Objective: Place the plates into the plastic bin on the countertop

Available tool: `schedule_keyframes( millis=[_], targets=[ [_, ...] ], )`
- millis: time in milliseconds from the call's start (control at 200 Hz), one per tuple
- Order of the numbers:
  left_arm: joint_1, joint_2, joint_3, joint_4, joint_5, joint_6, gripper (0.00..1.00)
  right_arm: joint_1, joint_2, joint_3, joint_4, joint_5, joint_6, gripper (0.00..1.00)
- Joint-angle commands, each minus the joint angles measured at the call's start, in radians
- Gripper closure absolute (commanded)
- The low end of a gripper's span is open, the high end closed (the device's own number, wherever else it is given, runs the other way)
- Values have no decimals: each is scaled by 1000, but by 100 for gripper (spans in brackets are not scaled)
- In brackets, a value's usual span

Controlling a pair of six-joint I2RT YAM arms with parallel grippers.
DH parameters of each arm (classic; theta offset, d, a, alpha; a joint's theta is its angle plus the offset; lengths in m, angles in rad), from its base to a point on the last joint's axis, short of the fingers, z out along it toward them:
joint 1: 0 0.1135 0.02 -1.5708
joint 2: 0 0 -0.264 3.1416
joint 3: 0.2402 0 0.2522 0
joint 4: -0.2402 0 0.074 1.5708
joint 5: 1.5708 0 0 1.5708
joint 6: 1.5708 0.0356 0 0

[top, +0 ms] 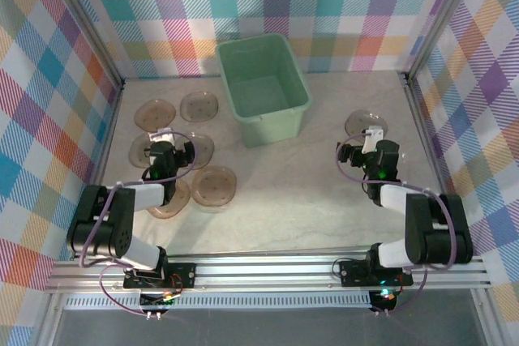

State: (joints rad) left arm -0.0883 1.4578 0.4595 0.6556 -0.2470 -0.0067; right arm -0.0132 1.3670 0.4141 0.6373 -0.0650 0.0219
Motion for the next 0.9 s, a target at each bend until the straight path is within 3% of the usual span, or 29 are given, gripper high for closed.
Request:
schedule_keyframes(
  millis=[0, 80, 170, 405, 680, 900],
  targets=[
    [10, -131, 96, -224, 13, -35, 0, -2, -131, 101, -313, -18, 66, 1],
    [8, -185, 214, -398, 85, -85, 0, -2, -173, 177, -511, -13, 115, 2],
    [-7, -173, 405, -635, 164, -174, 0, 0, -204, 215, -595, -30, 149, 3],
    [-157, 99, 977, -1150, 179, -298, 0, 27, -202, 373, -822, -65, 214, 5],
    [-245, 380, 1344, -1396, 152, -372, 1, 38, -190, 394, -966, -39, 259, 4],
    [-284, 479, 1432, -1457, 128, -384, 3, 39, -262, 353, -989, -25, 281, 5]
  ],
)
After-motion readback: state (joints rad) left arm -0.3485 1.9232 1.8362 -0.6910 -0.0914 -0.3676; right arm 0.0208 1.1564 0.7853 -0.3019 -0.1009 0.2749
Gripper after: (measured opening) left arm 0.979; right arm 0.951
